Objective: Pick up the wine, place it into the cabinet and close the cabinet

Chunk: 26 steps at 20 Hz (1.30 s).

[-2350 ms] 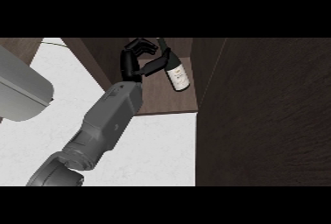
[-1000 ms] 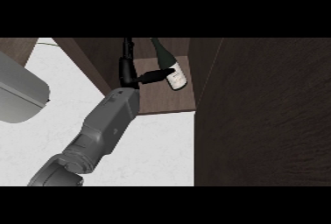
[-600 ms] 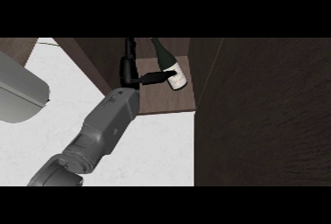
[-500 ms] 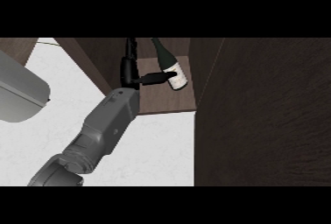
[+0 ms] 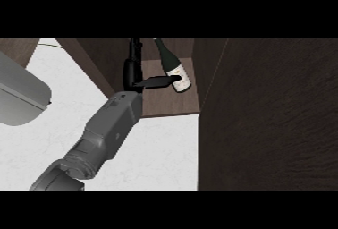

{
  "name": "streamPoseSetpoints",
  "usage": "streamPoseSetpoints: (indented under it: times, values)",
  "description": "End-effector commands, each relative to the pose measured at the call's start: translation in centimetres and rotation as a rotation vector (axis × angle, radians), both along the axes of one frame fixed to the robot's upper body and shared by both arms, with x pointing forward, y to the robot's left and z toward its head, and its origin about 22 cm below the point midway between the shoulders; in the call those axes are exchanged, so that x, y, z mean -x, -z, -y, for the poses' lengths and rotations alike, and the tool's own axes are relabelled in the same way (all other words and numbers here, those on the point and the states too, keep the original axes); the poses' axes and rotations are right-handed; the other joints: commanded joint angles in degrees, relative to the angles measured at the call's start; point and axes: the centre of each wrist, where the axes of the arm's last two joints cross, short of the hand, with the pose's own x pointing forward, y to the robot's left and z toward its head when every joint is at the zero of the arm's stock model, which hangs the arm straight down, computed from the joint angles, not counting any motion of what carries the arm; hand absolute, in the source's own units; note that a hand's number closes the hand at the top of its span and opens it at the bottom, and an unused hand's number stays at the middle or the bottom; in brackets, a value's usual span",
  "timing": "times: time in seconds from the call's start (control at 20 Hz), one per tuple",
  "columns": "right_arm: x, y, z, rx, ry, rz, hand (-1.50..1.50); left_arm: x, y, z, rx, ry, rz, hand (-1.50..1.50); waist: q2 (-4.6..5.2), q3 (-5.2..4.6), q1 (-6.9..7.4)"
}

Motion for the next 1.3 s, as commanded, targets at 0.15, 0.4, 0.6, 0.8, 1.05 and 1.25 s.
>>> streamPoseSetpoints:
  times: [0.15,0.4,0.6,0.8,1.05,1.25]
  values:
    - [1.0,-0.2,-0.3,-0.016,-0.011,-0.009,-1.50,1.7,2.8,-1.3,0.099,-0.027,-0.043,-1.50,-0.45,-0.14,0.95]
    - [1.8,0.3,-0.9,-0.032,-0.017,-0.001,-1.50,2.2,3.0,-0.8,0.102,-0.015,-0.064,-1.50,-0.76,-0.13,0.80]
    - [2.0,0.1,0.3,-0.024,-0.002,-0.005,-1.50,3.7,3.5,0.3,0.098,0.002,-0.069,-1.50,-0.80,-0.10,1.15]
    - [1.8,-1.1,0.3,-0.014,0.012,0.000,-1.50,6.6,3.8,2.8,0.116,0.034,-0.094,-1.50,-0.96,-0.12,1.76]
    - [2.7,-1.5,0.8,0.001,0.055,0.009,-1.50,11.3,4.3,5.2,0.086,0.023,-0.057,-1.50,-1.13,-0.09,3.23]
    - [1.6,0.2,1.1,-0.001,0.075,-0.004,-1.50,12.5,2.5,6.5,0.084,0.042,-0.041,-1.50,-0.92,-0.06,3.94]
